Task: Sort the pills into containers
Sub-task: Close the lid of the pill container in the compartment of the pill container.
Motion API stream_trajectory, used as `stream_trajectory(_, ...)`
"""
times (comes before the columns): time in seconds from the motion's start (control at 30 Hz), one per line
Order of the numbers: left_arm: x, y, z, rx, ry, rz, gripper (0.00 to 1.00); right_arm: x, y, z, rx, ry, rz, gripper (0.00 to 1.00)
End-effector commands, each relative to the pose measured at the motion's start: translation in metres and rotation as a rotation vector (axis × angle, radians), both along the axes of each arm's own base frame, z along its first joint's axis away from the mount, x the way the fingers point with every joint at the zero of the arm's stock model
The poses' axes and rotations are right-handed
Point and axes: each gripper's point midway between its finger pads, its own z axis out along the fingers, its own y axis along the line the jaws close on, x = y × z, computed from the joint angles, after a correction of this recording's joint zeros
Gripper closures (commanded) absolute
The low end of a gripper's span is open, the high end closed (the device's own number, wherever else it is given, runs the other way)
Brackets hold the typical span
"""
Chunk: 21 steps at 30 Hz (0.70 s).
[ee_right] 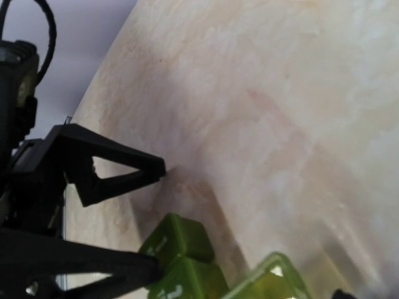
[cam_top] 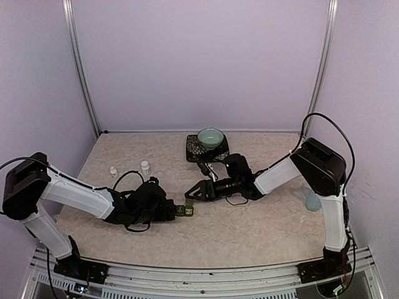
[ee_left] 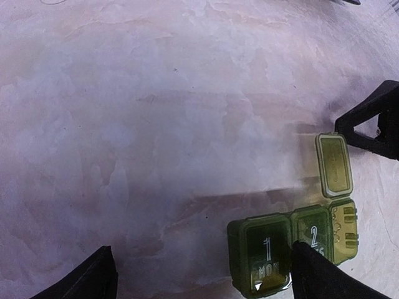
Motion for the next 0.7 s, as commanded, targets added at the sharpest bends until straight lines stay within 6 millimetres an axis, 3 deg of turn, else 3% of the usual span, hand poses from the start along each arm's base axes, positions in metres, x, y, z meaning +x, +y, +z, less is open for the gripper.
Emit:
stream_trajectory(0.0, -0.007, 0.005, -0.015, 0.053, 0.042, -0.002, 0.07, -0.007, 0.009, -0.009, -0.015, 0.006, 0.039, 0.09)
stream_trajectory(0.2, -0.008, 0.005, -0.019, 0.057, 0.05, -0.007, 0.11, -0.018, 0.01, -0.002, 0.014, 0.012, 0.08, 0.1)
stream_trajectory(0.43, -0.01, 0.004, -0.022, 0.06, 0.059, -0.011, 0.17, -0.033, 0.009, 0.025, 0.103, -0.003, 0.146, 0.1)
stream_trajectory(0.67, -0.011, 0.005, -0.026, 0.065, 0.069, -0.012, 0.2, -0.051, 0.006, 0.034, 0.131, 0.004, 0.216, 0.13)
